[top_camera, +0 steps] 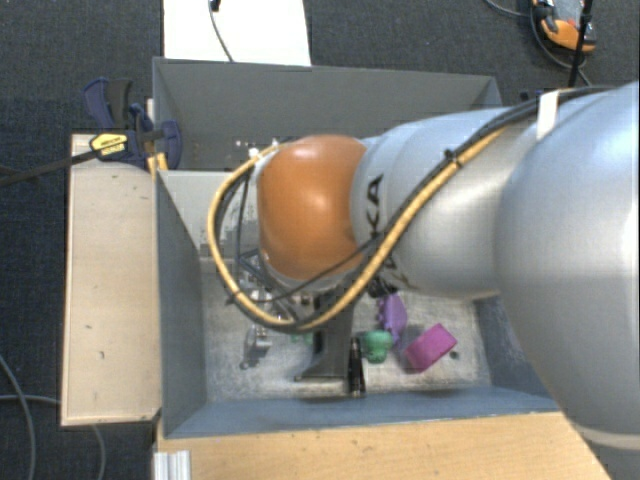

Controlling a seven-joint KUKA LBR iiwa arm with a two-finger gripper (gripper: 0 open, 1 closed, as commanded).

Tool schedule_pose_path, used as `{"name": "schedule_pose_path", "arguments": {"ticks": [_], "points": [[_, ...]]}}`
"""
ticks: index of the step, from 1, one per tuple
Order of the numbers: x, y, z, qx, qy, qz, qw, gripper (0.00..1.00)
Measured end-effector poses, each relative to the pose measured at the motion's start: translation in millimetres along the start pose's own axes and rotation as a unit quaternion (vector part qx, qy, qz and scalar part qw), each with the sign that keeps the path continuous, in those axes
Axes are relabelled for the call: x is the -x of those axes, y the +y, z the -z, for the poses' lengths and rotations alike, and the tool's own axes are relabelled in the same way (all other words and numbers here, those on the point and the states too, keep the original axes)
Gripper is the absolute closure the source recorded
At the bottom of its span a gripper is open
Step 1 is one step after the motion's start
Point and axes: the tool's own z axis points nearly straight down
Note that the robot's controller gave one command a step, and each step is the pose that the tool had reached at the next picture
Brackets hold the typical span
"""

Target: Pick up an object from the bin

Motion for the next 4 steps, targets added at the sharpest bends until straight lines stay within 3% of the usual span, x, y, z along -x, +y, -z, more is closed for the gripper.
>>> {"name": "schedule_pose_path", "arguments": {"ticks": [1, 2, 4], "points": [[0.0, 0.0, 0.0, 0.000, 0.0000, -0.001, 1.0000, 0.00], [47.1, -8.7, -33.6, 0.002, -0.0046, 0.033, 0.9995, 0.00], [67.1, -59.5, -62.4, 0.000, -0.0002, 0.131, 0.9913, 0.00]]}}
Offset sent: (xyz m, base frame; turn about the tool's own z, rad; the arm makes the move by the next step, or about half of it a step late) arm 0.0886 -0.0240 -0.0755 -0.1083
